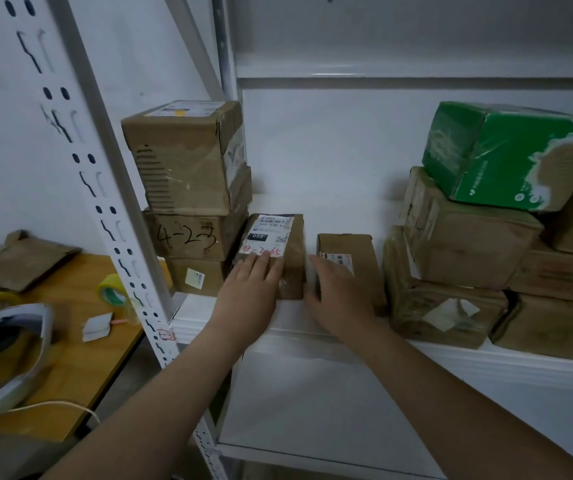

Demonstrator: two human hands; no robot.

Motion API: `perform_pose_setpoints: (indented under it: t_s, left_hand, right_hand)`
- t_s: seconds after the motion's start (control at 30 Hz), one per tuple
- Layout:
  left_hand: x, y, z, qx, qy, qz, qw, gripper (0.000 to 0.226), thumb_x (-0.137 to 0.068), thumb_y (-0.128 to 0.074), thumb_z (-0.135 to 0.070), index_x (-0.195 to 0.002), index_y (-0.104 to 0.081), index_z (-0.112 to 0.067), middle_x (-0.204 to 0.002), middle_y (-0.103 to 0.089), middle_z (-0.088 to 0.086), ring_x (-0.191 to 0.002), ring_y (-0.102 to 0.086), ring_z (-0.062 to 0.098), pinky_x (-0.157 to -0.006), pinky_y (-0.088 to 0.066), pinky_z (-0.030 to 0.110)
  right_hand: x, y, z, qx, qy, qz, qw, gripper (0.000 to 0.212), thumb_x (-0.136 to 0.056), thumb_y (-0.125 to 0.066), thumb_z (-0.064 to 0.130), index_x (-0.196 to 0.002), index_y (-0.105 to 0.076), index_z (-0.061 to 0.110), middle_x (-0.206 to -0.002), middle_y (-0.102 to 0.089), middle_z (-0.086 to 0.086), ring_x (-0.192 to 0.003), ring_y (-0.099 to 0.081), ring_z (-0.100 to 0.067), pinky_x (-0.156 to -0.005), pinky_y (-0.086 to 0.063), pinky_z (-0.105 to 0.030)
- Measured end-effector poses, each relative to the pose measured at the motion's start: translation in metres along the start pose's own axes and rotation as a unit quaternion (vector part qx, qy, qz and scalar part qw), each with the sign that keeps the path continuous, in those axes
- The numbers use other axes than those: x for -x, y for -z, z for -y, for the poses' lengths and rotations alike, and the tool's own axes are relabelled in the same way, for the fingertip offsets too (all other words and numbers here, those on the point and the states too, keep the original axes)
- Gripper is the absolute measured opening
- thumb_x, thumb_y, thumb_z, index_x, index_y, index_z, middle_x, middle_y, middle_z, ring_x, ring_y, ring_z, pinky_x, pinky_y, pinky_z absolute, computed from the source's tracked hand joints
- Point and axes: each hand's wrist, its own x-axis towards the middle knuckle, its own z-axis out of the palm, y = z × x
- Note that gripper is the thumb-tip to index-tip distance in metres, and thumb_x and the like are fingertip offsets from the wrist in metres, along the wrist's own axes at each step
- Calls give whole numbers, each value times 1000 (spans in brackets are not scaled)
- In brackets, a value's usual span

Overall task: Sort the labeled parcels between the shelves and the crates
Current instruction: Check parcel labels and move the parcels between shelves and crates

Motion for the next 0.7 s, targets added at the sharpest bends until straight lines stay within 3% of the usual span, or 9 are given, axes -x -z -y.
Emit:
perform_pose_setpoints:
  t_s: [0.1,0.2,0.33,0.4,0.43,0.5,0.57,0.63,0.7]
  left_hand:
    - [0,0,2,16,-5,-2,1000,61,-97,-43,-24,-151,-14,-18,-157,-20,9,-145,-16,26,-117,-11,37]
    - [8,-2,1,45,-10,-17,999,62,-96,-46,-28,-150,-18,-18,-157,-19,9,-145,-14,26,-117,-11,37]
    - [20,-2,-3,84,-12,-21,996,56,-97,-47,-29,-148,-26,-19,-156,-22,8,-144,-18,26,-116,-13,37]
    - [27,1,-6,141,-6,-47,989,45,-95,-51,-22,-139,-43,-15,-145,-42,9,-132,-39,28,-109,-33,37]
    - [32,3,-7,189,10,-59,980,34,-95,-51,-20,-129,-52,-13,-131,-53,9,-117,-50,25,-97,-43,34]
    - [42,5,-12,306,62,-36,949,19,-97,-48,-25,-108,-60,-14,-103,-62,5,-92,-56,19,-76,-43,28]
    - [48,8,-20,403,110,46,908,23,-98,-45,-33,-100,-60,-16,-91,-64,2,-84,-59,18,-72,-46,29]
    - [51,15,-31,512,156,114,837,33,-97,-44,-41,-104,-61,-14,-91,-66,3,-84,-63,18,-77,-54,33]
    - [51,23,-41,625,183,169,740,40,-94,-45,-48,-109,-61,-14,-95,-68,4,-85,-67,18,-73,-57,28]
  right_hand:
    - [17,1,-17,152,-37,68,985,66,-92,-48,50,-140,-36,7,-148,-35,-16,-136,-31,-30,-113,-23,-40]
    - [37,0,-26,208,-39,137,968,94,-86,-35,72,-150,-15,6,-158,-14,-14,-146,-12,-27,-119,-7,-40]
    - [55,6,-16,193,11,100,976,88,-84,-50,66,-149,-26,11,-155,-27,-7,-141,-25,-23,-114,-21,-36]
    - [65,11,-9,207,48,89,973,76,-84,-64,48,-144,-37,8,-147,-40,-9,-133,-38,-26,-108,-32,-38]
    - [71,14,-7,216,69,72,971,68,-81,-72,34,-137,-46,5,-138,-50,-13,-123,-49,-30,-101,-42,-40]
    - [83,20,-4,221,109,-1,969,57,-64,-86,16,-115,-65,0,-111,-68,-15,-94,-65,-31,-76,-57,-41]
    - [92,22,-2,237,133,-61,960,55,-57,-90,16,-105,-71,0,-99,-72,-13,-81,-68,-29,-64,-58,-37]
    - [98,24,1,220,131,-101,961,52,-61,-89,18,-106,-70,-2,-99,-72,-14,-79,-68,-29,-64,-58,-37]
    - [103,23,6,194,121,-129,965,50,-65,-87,16,-108,-69,-2,-101,-72,-15,-81,-68,-29,-67,-58,-39]
